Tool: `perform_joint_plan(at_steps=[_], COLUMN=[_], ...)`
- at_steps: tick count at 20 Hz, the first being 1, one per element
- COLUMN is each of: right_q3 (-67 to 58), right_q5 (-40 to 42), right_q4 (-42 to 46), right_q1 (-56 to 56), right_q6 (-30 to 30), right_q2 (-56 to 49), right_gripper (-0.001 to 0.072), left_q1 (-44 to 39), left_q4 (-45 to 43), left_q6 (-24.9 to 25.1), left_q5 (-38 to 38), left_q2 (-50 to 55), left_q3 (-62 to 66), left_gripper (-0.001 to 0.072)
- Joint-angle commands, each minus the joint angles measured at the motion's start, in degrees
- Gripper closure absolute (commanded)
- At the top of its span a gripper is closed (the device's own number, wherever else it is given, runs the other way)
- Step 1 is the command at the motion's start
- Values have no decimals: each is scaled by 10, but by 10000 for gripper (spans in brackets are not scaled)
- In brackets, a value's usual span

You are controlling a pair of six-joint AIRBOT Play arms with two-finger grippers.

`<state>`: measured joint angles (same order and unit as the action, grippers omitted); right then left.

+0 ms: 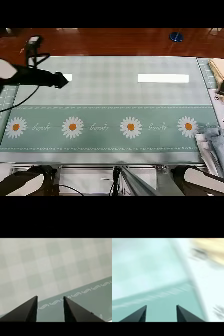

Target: Fold the shirts.

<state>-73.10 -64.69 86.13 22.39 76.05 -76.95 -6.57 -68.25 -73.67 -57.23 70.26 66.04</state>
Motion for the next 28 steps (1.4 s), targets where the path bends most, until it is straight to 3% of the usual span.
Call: perform_joint_plan(at_steps=[1, 3, 9, 28], right_q3=[-16, -16, -16, -16], right_q5=[-9, -25, -18, -20], right_q4=[14, 35, 34, 34], right_q1=[-218, -277, -315, -315], right_q6=[-7, 10, 82, 82], right_q2=[-35, -35, -34, -34], right_gripper=[244, 244, 244, 244], left_q1=[-66, -76, -77, -77], left_q4=[-91, -113, -113, -113], left_q6=[-88, -118, -125, -126], left_q5=[-83, -91, -15, -38], left_q2=[105, 133, 114, 120], left_q3=[58, 72, 73, 73], left_gripper=[286, 231, 245, 245])
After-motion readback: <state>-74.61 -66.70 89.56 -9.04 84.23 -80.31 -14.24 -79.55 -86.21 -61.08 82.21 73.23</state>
